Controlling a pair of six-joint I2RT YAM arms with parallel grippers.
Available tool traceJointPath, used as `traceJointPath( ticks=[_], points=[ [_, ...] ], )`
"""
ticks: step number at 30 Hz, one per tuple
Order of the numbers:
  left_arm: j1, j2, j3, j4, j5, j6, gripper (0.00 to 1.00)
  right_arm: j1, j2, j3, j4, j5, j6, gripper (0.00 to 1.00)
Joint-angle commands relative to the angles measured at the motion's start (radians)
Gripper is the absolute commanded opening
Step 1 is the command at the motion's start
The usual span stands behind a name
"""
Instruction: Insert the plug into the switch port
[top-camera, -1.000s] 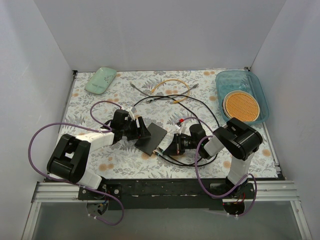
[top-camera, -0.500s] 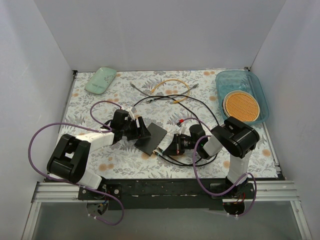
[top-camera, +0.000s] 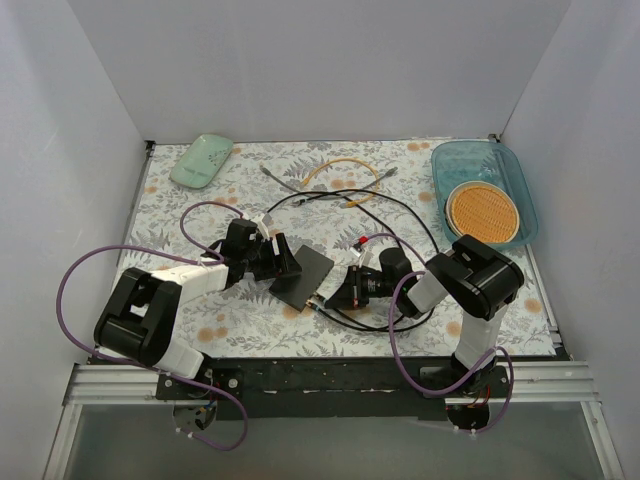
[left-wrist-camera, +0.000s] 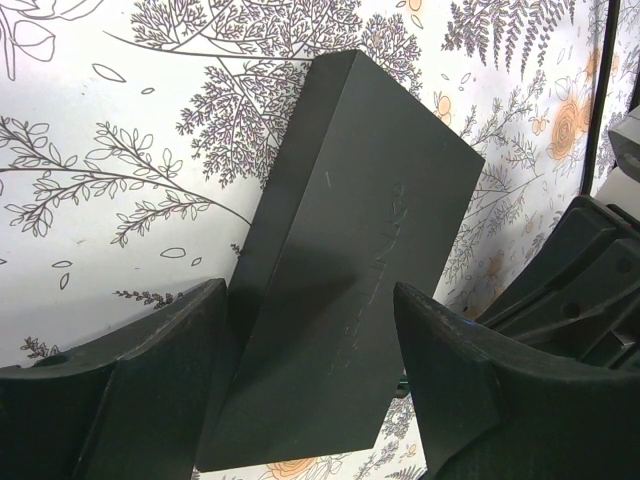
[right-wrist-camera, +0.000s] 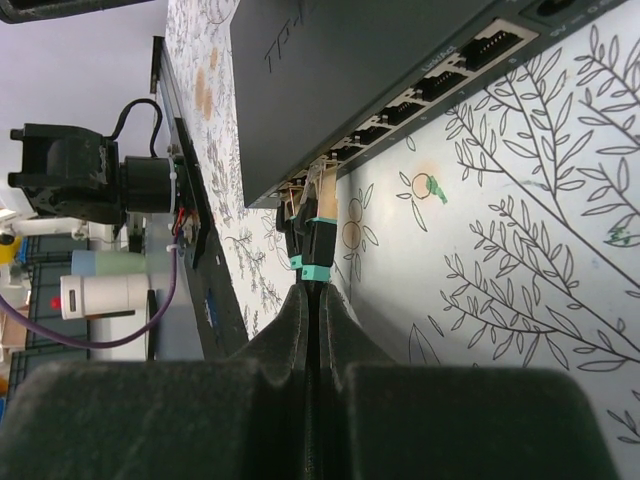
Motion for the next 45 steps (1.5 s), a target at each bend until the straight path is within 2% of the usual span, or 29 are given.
traceJointPath(
  ticks=[1,10,14,16,19,27,35,45],
  points=[
    [-0.007,0.015,-0.022,-0.04,0.037,0.003,0.67,-0.005,0.013,0.034,0.084,0.014,-0.002,0.01],
    [-0.007,0.02,-0.031,0.016,0.091,0.015,0.65,-0.005,0.085,0.069,0.149,-0.006,0.007,0.01],
    [-0.007,0.0,-0.038,0.019,0.108,0.029,0.63,-0.003,0.092,0.098,0.13,-0.008,0.003,0.01],
    [-0.007,-0.013,-0.042,0.025,0.12,0.031,0.57,-0.003,0.094,0.115,0.118,-0.006,0.0,0.01],
    [-0.012,-0.02,-0.05,0.031,0.131,0.028,0.56,-0.005,0.097,0.138,0.111,-0.003,0.003,0.01],
    [-0.035,-0.036,-0.081,0.065,0.166,-0.032,0.53,-0.003,0.077,0.126,0.124,0.07,0.023,0.01],
    [-0.059,-0.103,-0.13,0.066,0.151,-0.093,0.52,-0.005,0.059,0.106,0.166,0.153,0.063,0.01],
    [-0.128,-0.066,-0.119,0.098,0.166,-0.123,0.52,0.009,0.122,0.209,0.167,0.117,0.083,0.01]
  ],
)
